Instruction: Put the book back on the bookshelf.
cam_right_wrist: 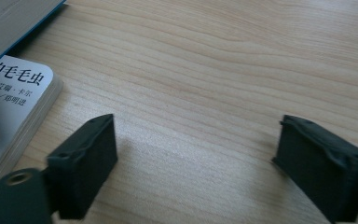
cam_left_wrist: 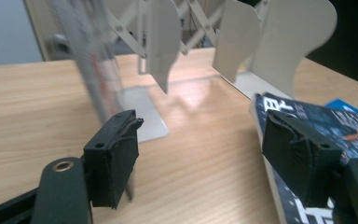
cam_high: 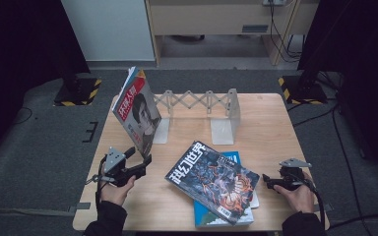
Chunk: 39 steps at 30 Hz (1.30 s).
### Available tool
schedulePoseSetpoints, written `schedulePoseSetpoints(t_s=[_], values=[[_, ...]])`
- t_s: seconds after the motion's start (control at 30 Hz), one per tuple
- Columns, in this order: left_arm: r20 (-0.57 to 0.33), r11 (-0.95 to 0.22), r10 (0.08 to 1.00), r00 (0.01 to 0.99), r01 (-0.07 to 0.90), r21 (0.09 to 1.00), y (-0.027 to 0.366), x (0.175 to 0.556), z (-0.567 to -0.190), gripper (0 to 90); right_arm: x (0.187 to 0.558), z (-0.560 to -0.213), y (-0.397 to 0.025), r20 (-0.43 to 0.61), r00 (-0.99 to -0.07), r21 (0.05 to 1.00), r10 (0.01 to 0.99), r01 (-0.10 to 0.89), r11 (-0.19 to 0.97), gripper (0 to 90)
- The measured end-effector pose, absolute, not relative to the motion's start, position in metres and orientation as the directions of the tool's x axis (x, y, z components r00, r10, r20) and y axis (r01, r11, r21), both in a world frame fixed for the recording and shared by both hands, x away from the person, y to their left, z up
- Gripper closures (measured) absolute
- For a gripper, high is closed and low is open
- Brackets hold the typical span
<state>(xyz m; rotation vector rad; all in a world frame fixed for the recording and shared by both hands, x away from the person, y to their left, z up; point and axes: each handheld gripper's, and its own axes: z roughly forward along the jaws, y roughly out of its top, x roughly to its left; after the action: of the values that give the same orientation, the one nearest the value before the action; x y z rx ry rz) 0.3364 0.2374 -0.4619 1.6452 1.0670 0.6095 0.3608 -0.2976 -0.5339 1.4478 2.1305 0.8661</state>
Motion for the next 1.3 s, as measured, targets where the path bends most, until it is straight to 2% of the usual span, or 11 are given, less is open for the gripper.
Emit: schedulePoseSetpoints(t_s=[0.1,0.3,0.4,0.77,1.3], values=[[-0.129,-0.083,0.850,0.510,0.371,0.925,0.230,0.335,-0.468,24.7,0.359,-0.530,-0.300,-0.008,-0.361,0.694,0.932,0.669,0.265,22.2],[-0.118,-0.137,0.835,0.538,0.410,0.902,0.220,0.331,-0.482,22.1,0.354,-0.516,-0.300,0.001,-0.349,0.757,0.937,0.612,0.228,31.0],[-0.157,-0.112,0.824,0.544,0.429,0.896,0.215,0.331,-0.486,22.1,0.352,-0.509,-0.297,0.026,-0.352,0.789,0.936,0.582,0.197,32.1],[-0.219,-0.150,0.767,0.603,0.501,0.852,0.195,0.336,-0.503,23.8,0.346,-0.498,-0.279,0.085,-0.426,0.841,0.901,0.515,0.164,33.5],[-0.304,-0.156,0.720,0.624,0.572,0.806,0.181,0.341,-0.516,21.4,0.337,-0.495,-0.241,0.132,-0.534,0.835,0.835,0.514,0.197,30.2]])
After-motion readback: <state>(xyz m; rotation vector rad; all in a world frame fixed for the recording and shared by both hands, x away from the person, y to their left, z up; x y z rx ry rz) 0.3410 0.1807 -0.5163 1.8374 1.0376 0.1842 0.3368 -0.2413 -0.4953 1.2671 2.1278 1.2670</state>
